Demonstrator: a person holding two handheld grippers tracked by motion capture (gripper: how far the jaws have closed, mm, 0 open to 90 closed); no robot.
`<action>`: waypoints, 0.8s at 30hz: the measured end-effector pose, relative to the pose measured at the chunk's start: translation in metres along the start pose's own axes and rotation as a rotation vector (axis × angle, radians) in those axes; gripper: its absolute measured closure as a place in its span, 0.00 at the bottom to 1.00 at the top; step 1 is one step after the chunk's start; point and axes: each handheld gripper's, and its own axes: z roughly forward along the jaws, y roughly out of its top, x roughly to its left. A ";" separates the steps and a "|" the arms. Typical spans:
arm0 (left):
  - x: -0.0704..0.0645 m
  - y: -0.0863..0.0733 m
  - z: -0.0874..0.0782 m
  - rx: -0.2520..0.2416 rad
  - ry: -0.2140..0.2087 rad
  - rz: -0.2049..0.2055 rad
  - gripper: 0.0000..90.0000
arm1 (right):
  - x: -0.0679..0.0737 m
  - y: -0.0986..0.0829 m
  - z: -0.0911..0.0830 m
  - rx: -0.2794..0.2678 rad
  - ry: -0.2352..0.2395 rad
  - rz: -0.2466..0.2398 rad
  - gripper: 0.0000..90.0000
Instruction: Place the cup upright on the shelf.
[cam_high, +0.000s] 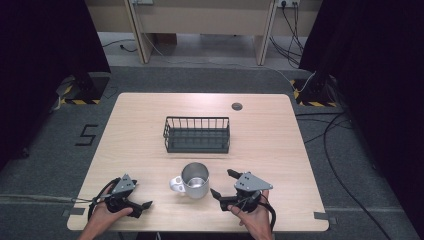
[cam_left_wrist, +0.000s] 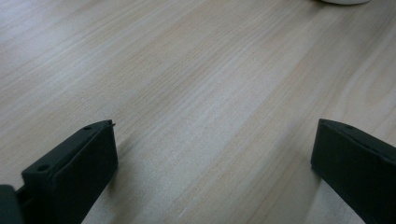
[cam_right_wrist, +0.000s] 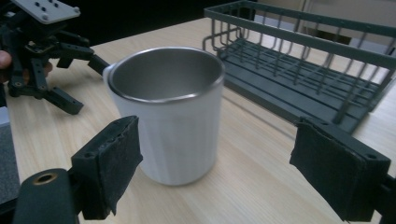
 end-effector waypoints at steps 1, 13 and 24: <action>0.000 0.000 0.000 0.002 0.000 0.002 0.00 | 0.001 0.001 0.002 -0.004 0.010 -0.005 0.17; 0.000 0.000 0.000 0.000 0.000 0.000 0.00 | 0.009 0.009 0.024 -0.013 0.082 -0.034 0.17; 0.000 0.000 0.000 0.000 0.000 0.000 0.00 | 0.010 0.010 0.044 -0.018 0.121 -0.022 0.17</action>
